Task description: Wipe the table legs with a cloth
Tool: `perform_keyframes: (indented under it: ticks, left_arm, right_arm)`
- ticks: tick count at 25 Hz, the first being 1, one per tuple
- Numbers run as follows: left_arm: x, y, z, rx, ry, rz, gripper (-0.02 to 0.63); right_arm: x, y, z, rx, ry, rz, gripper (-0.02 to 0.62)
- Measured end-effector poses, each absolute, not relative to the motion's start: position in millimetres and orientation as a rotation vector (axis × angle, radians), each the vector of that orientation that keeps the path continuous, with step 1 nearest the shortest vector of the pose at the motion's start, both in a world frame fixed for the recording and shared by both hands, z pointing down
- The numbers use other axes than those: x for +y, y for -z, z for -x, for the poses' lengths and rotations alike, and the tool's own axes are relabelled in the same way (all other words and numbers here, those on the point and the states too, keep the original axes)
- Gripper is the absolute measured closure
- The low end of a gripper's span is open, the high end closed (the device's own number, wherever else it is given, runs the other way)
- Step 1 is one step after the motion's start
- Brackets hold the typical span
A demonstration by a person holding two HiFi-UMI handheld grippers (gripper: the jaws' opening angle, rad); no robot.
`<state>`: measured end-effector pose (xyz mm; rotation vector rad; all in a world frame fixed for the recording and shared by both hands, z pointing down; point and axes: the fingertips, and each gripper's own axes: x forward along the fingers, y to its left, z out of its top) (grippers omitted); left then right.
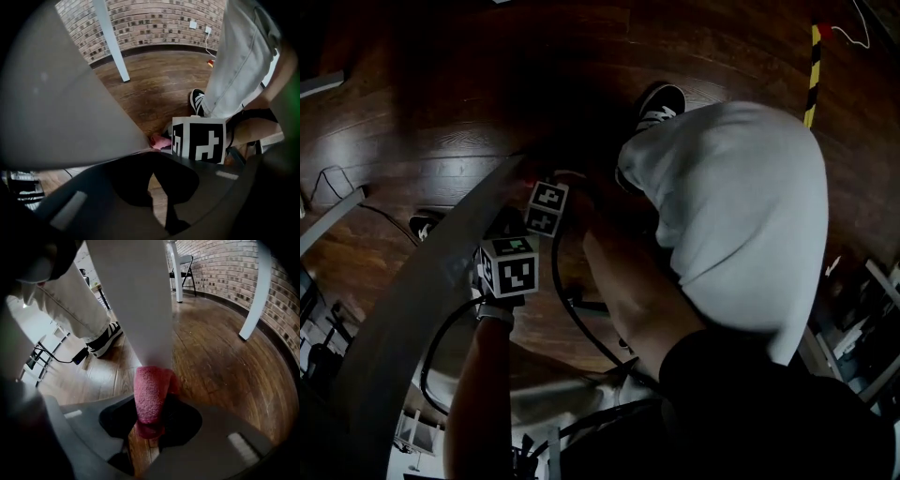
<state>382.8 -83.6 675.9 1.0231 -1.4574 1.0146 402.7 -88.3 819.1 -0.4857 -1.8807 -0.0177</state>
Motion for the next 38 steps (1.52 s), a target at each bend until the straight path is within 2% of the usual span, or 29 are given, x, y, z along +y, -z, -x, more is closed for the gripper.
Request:
perform_keyframes:
  ticks: [16,28,38]
  left_arm:
    - [-74.3,-682.3,-356.1,-1.456,-1.18,-1.002,0.604]
    - [-82.8,-639.4,-367.3,-1.541,-1.132,-1.093,0.603]
    - [-57.9,-593.6,-375.8,-1.535,-1.261,-1.319,0.603]
  right_arm:
    - [-85.5,-856.2,-377.2,-1.83,0.12,0.552,0.482]
    - [-94.9,-779.5,-371.7,-1.886,0.153,0.628,0.483]
    - [-84.7,-742.4,-374.1,-1.953,0.173,0.395,0.483]
